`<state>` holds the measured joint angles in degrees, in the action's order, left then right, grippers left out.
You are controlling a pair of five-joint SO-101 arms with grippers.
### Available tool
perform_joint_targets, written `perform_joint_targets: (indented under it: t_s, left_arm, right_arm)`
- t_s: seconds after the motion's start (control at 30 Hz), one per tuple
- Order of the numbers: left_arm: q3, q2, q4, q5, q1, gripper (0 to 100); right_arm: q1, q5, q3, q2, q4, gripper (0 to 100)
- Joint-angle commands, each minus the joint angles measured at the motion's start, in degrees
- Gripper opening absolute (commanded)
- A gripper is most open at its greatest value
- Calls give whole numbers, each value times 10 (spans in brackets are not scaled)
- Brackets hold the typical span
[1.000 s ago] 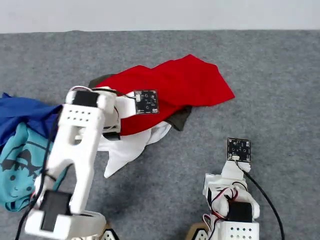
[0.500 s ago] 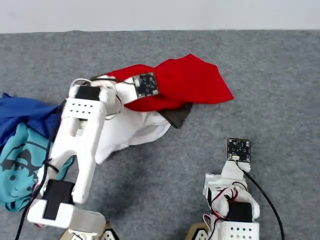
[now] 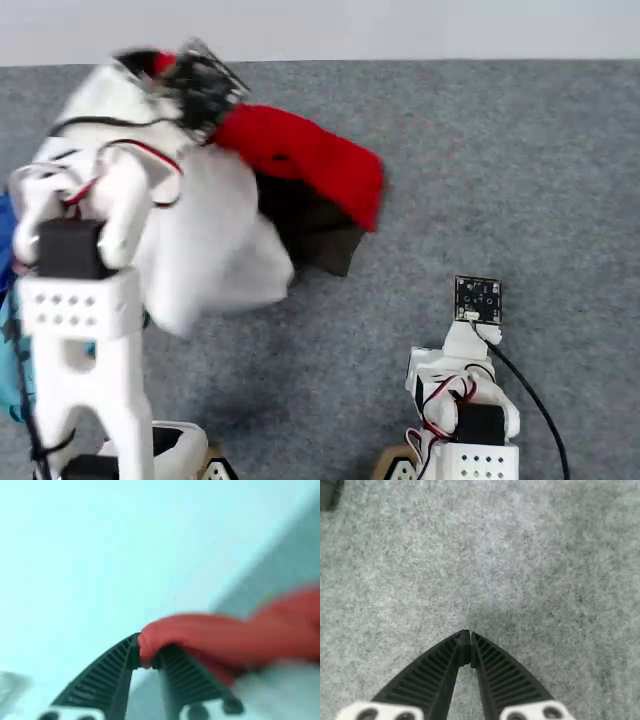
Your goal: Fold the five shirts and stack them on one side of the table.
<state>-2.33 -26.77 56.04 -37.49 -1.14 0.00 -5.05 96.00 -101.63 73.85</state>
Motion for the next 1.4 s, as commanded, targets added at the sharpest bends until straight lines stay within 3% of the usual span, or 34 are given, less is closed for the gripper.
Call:
perform_joint_targets:
  t_s: [0.0,0.3,0.63,0.73,0.9,1.03,1.13,1.37]
  left_arm:
    - [-73,-31,-43,43,-24,5]
    - [-149,16,-164,65,-133,6]
    - [-185,132,-280,63,-337,7]
    - [-182,171,-281,40,-371,8]
    - [-182,241,-271,-61,-403,18]
    - [-182,273,-197,-124,-418,152]
    - [-182,275,-138,-135,-421,267]
    - [-185,239,-109,-135,-418,268]
  right_arm:
    - [1,4,5,-8,2,9]
    - [1,4,5,-8,2,9]
    - [1,4,5,-8,2,9]
    - [1,4,5,-8,2,9]
    - [1,4,5,-8,2,9]
    - [1,4,5,-8,2,9]
    - [1,4,5,-8,2,9]
    - [1,4,5,-8,2,9]
